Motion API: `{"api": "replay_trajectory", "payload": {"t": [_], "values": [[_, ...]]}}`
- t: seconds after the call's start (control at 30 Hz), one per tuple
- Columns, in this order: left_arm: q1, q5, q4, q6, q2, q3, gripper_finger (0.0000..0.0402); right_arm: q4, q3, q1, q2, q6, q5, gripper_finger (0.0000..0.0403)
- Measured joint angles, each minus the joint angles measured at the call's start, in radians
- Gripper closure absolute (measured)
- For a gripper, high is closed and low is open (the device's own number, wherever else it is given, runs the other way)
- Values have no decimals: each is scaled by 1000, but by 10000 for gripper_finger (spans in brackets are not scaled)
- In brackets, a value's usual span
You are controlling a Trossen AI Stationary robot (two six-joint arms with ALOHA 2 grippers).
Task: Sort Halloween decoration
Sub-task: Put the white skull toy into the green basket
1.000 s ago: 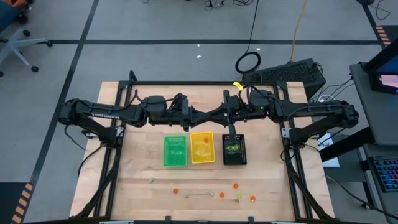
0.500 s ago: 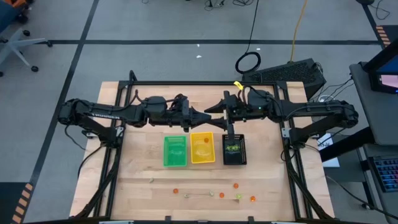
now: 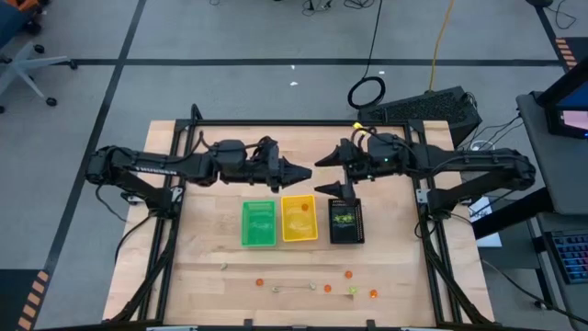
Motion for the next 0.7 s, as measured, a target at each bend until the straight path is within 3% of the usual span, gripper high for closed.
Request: {"api": "replay_trajectory", "payload": {"t": [0.43, 0.7], "values": [[65, 250, -71, 113, -3, 0, 306, -282, 0, 0, -51, 86, -4, 50], [103, 336, -278, 265, -68, 1, 306, -385, 0, 0, -89, 101, -4, 51]]}}
